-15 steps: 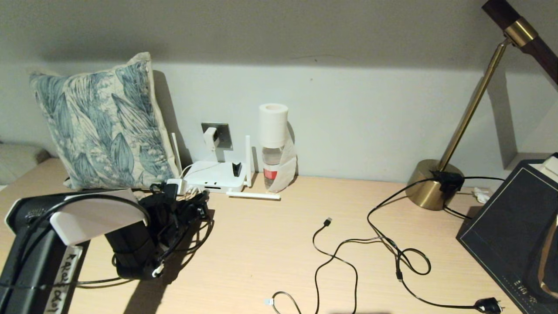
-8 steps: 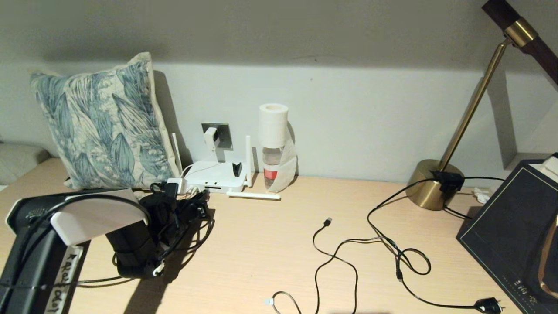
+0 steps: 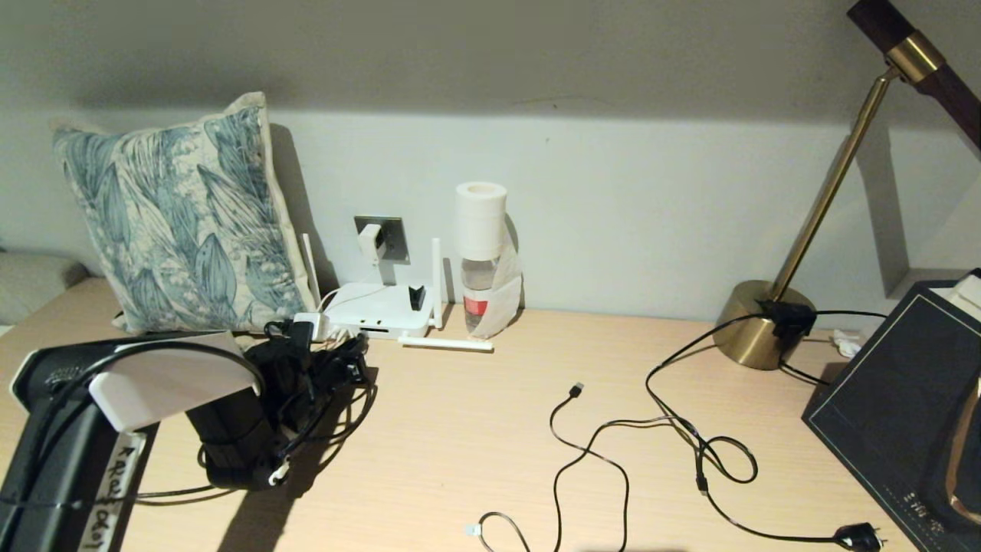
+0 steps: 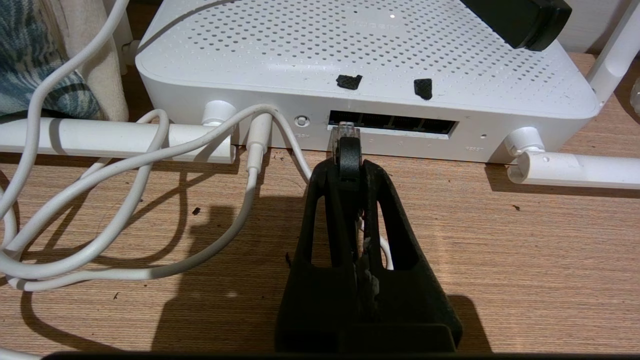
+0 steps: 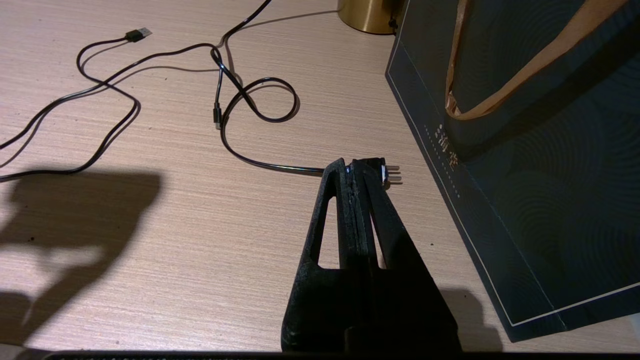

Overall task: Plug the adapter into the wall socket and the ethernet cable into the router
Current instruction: Plug cable into router interface

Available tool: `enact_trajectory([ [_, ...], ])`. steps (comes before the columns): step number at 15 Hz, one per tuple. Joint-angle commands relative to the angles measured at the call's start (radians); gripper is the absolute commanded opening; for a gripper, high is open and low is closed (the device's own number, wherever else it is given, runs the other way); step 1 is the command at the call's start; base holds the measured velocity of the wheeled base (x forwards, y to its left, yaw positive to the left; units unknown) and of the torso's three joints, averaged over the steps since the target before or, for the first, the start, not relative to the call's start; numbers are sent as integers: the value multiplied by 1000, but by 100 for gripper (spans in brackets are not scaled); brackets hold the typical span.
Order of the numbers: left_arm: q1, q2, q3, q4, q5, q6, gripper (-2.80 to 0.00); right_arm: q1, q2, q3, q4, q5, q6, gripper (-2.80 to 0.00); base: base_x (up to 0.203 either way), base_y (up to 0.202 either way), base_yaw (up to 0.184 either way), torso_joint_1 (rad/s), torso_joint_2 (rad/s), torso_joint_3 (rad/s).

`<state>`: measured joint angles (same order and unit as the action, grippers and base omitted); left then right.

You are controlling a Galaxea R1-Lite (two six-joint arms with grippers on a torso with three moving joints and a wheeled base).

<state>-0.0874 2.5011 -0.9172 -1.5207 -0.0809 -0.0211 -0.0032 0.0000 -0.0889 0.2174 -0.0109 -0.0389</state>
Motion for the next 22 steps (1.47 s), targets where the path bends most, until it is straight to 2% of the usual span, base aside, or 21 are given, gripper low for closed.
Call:
enact_trajectory([
  [1,0,1,0,-9,0,0,-280,0,0,0,0,0,-1,-280,0,0,0,0,0,0],
  [22,0,-14,15,-9,0,0,-280,0,1,0,2,0,-1,-280,0,0,0,0,0,0],
])
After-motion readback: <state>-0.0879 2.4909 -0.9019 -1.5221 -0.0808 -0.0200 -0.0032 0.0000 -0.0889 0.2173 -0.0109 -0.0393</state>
